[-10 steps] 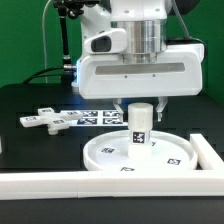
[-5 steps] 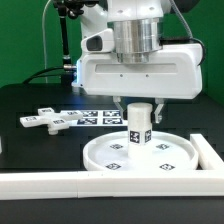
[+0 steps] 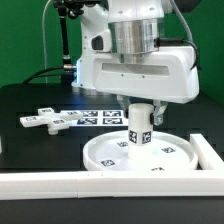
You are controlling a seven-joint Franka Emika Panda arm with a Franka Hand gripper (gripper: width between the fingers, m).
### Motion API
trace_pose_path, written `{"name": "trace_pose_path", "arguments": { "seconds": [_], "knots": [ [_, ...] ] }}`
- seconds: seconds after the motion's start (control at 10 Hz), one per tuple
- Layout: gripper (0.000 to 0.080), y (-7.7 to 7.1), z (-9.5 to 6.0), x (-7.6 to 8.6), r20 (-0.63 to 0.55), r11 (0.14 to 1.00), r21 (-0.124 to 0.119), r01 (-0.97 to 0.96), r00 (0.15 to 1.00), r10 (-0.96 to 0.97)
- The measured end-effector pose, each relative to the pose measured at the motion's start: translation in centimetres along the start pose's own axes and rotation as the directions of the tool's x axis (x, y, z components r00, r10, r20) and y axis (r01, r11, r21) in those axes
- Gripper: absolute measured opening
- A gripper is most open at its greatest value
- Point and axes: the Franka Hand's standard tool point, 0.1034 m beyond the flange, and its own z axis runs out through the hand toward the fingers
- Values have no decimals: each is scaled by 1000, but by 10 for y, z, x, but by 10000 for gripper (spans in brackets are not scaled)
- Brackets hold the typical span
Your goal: Assemble round table
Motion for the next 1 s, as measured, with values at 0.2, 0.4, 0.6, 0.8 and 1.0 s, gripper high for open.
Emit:
{"name": "trace_pose_path", "arguments": {
  "seconds": [0.2, 0.4, 0.6, 0.8, 1.0],
  "knots": [
    [585, -4, -2, -11, -1, 995, -7, 98, 995, -99],
    [646, 2, -16, -20, -5, 948, 0, 319, 948, -319],
    [649, 26, -32, -21, 6, 884, 23, 466, 885, -466],
    [649, 38, -37, -16, 6, 902, 39, 429, 903, -430],
    [649, 37, -36, -17, 7, 901, 38, 433, 901, -433]
  ]
}}
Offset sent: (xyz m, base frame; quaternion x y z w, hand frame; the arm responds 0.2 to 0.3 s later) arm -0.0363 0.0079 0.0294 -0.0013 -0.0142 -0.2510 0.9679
